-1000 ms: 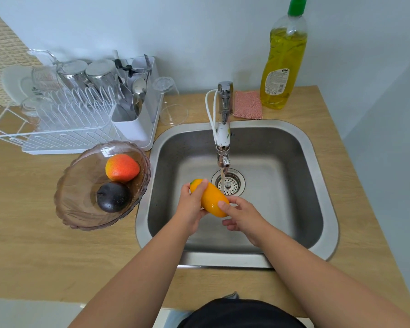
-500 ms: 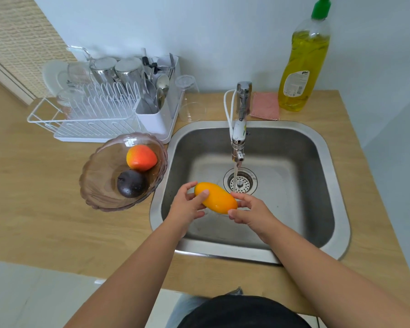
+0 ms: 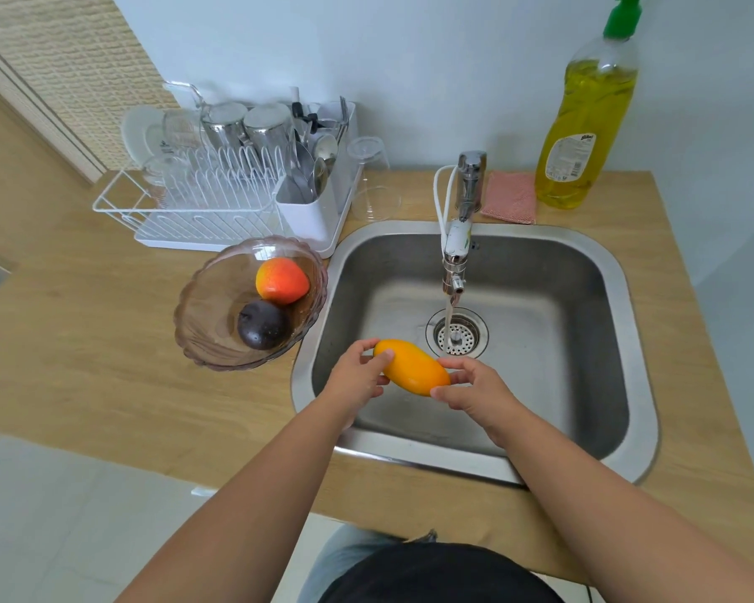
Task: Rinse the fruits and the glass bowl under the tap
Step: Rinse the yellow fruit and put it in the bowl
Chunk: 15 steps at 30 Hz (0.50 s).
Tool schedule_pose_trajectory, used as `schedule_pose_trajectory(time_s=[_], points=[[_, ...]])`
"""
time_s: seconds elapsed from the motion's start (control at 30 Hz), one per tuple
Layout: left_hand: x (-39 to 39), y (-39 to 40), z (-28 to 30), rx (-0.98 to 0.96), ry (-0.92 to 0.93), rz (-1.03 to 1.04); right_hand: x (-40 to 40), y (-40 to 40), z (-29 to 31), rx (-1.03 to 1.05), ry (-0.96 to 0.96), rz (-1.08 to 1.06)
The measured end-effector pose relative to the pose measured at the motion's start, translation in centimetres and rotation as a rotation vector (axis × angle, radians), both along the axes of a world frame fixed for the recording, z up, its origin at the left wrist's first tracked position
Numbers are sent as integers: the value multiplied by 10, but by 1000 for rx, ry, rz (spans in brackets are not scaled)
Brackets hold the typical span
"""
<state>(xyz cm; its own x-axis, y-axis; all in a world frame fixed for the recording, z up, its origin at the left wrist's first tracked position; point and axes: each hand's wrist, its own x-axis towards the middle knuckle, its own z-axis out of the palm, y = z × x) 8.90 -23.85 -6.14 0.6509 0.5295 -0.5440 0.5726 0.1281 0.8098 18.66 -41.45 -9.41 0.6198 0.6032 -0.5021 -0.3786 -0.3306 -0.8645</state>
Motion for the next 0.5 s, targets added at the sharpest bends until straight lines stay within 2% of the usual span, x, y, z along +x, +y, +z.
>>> schedule_pose_trajectory(time_s=[0.17,0.3,0.43,0.5], points=[[-10,-3,8,180,-82,28,-3,-2,4,72,-10,-1],[-22,-6,25,369,-140,-27,-4,-3,15,128,-13,55],[-37,3,51,440,-245,-102,-11,5,41,192,-58,104],[-43,13,69,448,-287,-99,-17,18,59,201,-139,143]])
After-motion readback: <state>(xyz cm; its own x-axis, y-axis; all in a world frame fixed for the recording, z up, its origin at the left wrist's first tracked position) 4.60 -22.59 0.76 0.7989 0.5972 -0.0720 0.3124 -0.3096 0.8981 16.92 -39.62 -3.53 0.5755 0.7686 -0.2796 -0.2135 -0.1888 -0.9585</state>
